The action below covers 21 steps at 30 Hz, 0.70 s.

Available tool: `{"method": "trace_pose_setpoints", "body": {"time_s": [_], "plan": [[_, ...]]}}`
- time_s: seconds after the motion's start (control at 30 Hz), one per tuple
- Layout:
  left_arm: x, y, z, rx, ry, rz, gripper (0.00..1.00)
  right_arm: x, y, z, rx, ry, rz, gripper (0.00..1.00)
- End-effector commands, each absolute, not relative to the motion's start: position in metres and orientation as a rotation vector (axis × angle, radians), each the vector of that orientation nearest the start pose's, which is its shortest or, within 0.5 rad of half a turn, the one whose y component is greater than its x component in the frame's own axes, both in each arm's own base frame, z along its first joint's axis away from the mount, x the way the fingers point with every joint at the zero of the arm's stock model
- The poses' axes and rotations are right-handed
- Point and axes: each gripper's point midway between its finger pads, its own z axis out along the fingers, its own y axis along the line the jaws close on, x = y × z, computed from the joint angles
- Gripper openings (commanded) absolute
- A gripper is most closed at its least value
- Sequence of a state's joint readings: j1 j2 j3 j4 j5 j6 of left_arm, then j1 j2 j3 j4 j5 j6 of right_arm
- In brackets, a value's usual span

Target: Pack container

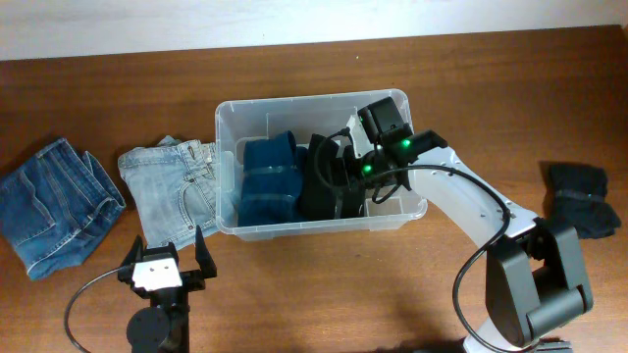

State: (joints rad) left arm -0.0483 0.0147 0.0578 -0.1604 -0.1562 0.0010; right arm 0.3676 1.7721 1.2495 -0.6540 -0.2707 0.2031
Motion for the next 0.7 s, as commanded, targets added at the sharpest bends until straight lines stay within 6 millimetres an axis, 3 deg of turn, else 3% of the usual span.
{"method": "trace_pose_setpoints", "body": {"time_s": [0.0, 0.17, 0.3, 0.4, 0.47, 0.53, 0.67], "plan": [[0.241, 0.016, 0.157, -0.065, 1.685, 0.109, 0.99, 0.376, 0.184, 0.088, -0.355, 2.733, 0.422, 0.99], [0.241, 0.016, 0.157, -0.065, 1.685, 0.108, 0.99, 0.388, 0.185, 0.112, -0.379, 2.695, 0.396, 0.98], [0.241, 0.016, 0.157, -0.065, 1.685, 0.108, 0.99, 0.398, 0.166, 0.129, -0.317, 2.697, 0.232, 1.00], [0.241, 0.016, 0.157, -0.065, 1.685, 0.109, 1.00, 0.400, 0.149, 0.133, -0.206, 2.713, 0.115, 0.74], [0.241, 0.016, 0.157, -0.065, 1.685, 0.108, 0.99, 0.399, 0.142, 0.132, -0.137, 2.727, 0.079, 0.45], [0.241, 0.016, 0.157, -0.066, 1.685, 0.109, 0.99, 0.398, 0.140, 0.130, -0.091, 2.735, 0.067, 0.30], [0.241, 0.016, 0.157, -0.066, 1.685, 0.109, 0.99, 0.399, 0.139, 0.120, 0.001, 2.759, 0.068, 0.11]]}}
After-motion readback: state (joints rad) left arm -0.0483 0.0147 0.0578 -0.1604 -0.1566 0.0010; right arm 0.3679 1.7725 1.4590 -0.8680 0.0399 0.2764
